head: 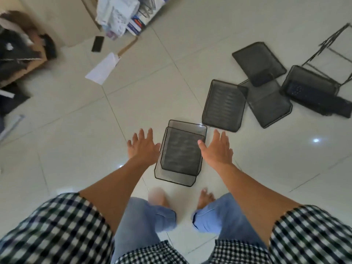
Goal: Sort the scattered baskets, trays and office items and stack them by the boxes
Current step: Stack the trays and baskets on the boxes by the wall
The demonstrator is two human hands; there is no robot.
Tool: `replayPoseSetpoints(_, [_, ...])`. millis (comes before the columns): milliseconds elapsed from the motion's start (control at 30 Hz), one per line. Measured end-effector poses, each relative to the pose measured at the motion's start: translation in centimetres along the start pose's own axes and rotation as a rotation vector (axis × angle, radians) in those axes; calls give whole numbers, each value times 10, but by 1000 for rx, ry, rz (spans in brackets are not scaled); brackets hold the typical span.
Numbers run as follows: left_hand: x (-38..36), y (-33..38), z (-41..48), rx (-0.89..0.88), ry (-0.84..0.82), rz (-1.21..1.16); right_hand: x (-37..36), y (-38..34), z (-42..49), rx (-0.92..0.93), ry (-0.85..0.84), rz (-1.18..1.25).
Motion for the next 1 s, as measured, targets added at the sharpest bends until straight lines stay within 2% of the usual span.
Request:
replayPoseSetpoints(200, [-121,-38,103,-17,-89,-11,-132,26,80,-56,-85,2])
replayPoseSetpoints(467, [-286,-86,216,82,-194,-204,-292,70,172,-134,-146,41])
replayPoseSetpoints(600, [-339,-101,249,159,-214,-263,-359,94,196,-319,-267,142])
replayPoseSetpoints(667, [-359,-106,258,228,-236,-334,-375,93,207,-363,-310,183])
replayPoseSetpoints(833, [-378,-101,263,341,-221,-647,-368,92,224,-400,-245,195])
replayPoseSetpoints(1000, [-364,-99,263,340,-116,-582,-362,98,230,-484,-241,422])
Point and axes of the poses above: each hand's wrist, its own z-axis towards the middle knuckle, its own x-axis out of the back of the hand, y = z × x, the point moved 10 cm from there along z, towards the middle knuckle, and after that the axes turned 11 degrees about -z, right-handed, at the moved point
